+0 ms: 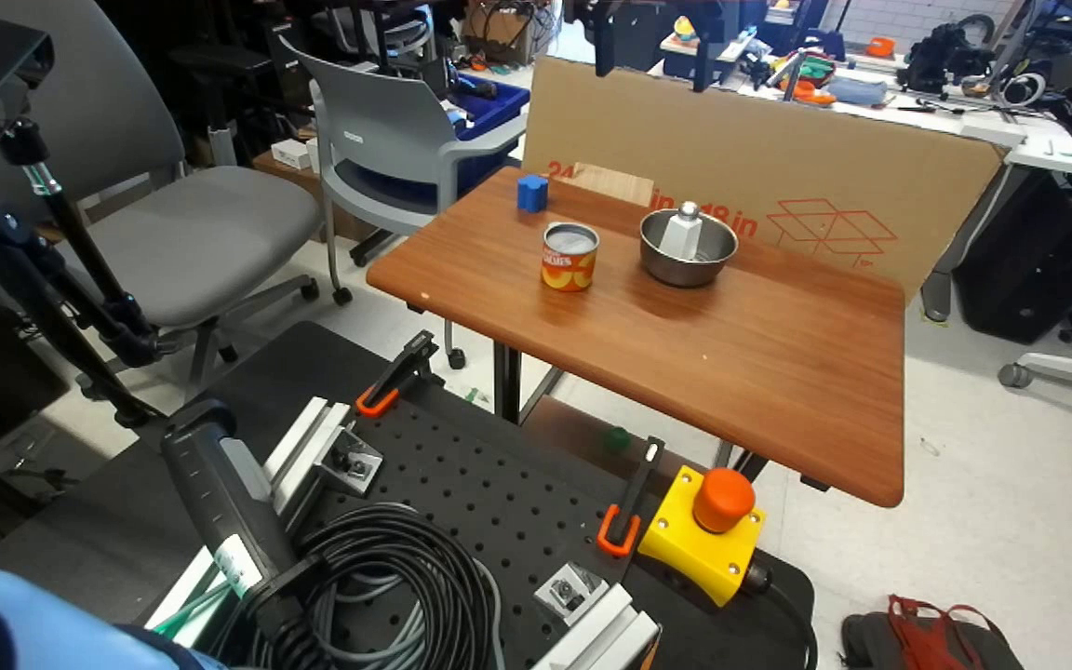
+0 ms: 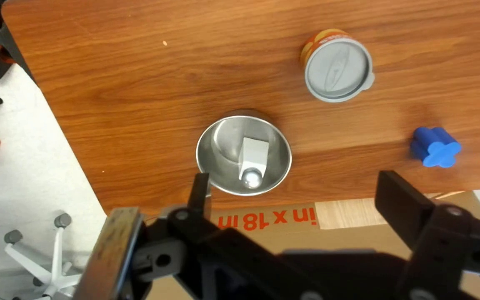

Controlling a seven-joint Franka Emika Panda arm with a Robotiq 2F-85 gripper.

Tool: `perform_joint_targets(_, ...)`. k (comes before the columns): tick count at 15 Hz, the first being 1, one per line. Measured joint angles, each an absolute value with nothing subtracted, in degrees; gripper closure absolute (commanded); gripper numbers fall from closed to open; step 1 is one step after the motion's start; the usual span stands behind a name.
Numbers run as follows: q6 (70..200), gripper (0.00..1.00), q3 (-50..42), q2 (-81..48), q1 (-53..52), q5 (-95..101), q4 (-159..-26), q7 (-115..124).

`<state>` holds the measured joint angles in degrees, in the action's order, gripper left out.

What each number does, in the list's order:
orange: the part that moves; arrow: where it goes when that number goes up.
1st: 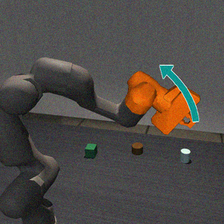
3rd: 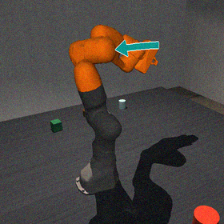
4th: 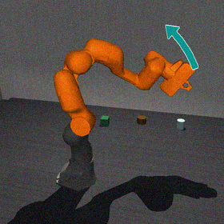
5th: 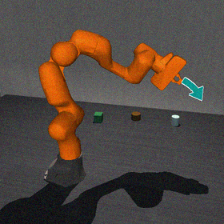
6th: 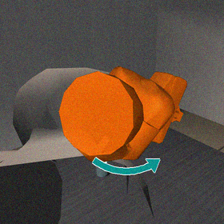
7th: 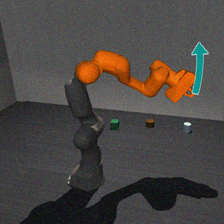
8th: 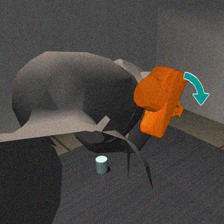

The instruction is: Remove the white bottle from the silver bowl and put it on the table

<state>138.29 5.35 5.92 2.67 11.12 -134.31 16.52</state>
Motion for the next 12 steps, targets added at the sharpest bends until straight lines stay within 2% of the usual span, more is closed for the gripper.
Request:
perform_joint_targets(6, 137.86, 0.0, 0.87, -9.72, 2.8, 5.96, -121.83, 11.93)
perform_joint_targets(12, 129.64, 0.0, 0.45, -23.69, 2.79, 0.29, -108.8, 7.94)
